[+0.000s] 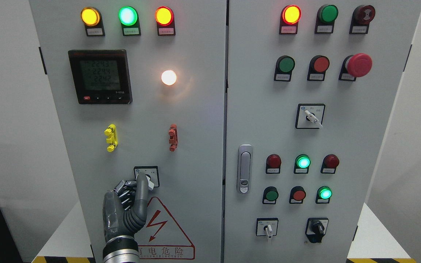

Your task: Turn on light switch 1

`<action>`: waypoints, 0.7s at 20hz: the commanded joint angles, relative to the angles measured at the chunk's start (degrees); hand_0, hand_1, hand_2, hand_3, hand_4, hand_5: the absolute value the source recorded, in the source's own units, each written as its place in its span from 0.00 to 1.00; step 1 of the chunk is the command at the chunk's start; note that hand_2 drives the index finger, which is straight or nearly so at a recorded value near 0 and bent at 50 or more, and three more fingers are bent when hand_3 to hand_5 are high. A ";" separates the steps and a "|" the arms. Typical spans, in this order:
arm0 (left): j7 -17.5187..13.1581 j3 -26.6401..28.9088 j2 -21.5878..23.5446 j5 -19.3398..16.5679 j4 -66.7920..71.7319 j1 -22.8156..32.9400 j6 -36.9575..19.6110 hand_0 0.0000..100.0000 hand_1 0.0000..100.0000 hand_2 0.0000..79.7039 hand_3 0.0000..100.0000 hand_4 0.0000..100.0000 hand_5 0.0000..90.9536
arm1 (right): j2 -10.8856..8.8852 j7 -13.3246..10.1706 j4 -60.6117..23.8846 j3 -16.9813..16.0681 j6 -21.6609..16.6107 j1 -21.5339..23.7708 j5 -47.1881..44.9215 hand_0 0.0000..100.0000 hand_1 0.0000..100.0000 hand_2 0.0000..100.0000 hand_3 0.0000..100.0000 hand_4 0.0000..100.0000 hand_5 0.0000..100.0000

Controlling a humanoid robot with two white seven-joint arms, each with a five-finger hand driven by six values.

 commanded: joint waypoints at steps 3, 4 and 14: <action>-0.31 -0.19 0.09 0.00 -0.01 0.22 0.04 0.25 0.35 0.82 1.00 1.00 0.96 | 0.00 0.28 0.01 0.00 -0.05 0.00 0.01 0.05 0.00 0.00 0.00 0.00 0.00; -0.31 -0.19 0.09 0.00 -0.10 0.31 0.04 0.23 0.35 0.82 1.00 1.00 0.96 | 0.00 0.28 0.01 0.00 -0.05 0.00 0.01 0.05 0.00 0.00 0.00 0.00 0.00; -0.22 -0.19 0.35 -0.09 -0.45 2.06 -1.63 0.20 0.36 0.82 1.00 1.00 0.96 | 0.00 0.28 0.01 0.00 -0.05 0.00 0.01 0.05 0.00 0.00 0.00 0.00 0.00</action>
